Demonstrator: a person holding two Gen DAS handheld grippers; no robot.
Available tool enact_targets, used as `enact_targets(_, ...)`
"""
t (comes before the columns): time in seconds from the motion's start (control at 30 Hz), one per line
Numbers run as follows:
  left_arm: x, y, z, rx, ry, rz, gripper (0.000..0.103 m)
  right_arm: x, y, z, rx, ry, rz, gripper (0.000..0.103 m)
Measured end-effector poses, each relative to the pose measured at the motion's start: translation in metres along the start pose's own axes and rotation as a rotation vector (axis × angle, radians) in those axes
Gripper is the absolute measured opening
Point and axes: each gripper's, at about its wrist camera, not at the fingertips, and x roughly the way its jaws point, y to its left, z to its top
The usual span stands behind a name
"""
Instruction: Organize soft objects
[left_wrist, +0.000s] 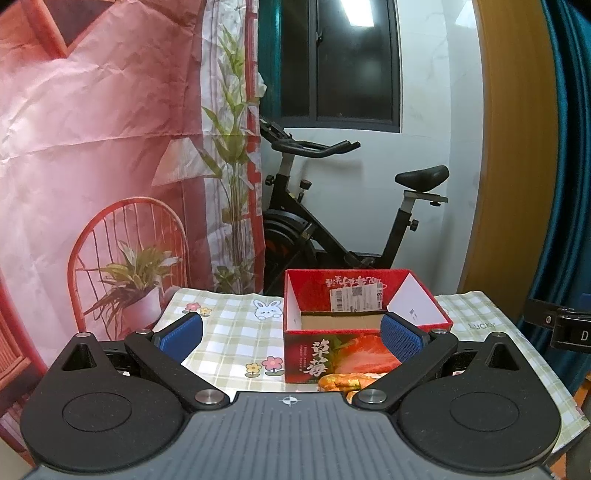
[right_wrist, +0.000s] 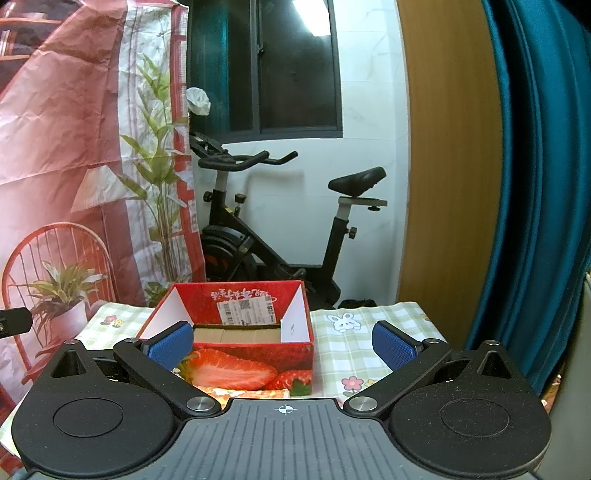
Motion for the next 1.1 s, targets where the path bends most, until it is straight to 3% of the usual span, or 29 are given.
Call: enact_targets(1.1,0.0008,-0.0005,-0.0036,-0.005,0.011,-0.014,0.103,0.0003,0.0002,-0.0011,0.004,0.005,0.002,0.103)
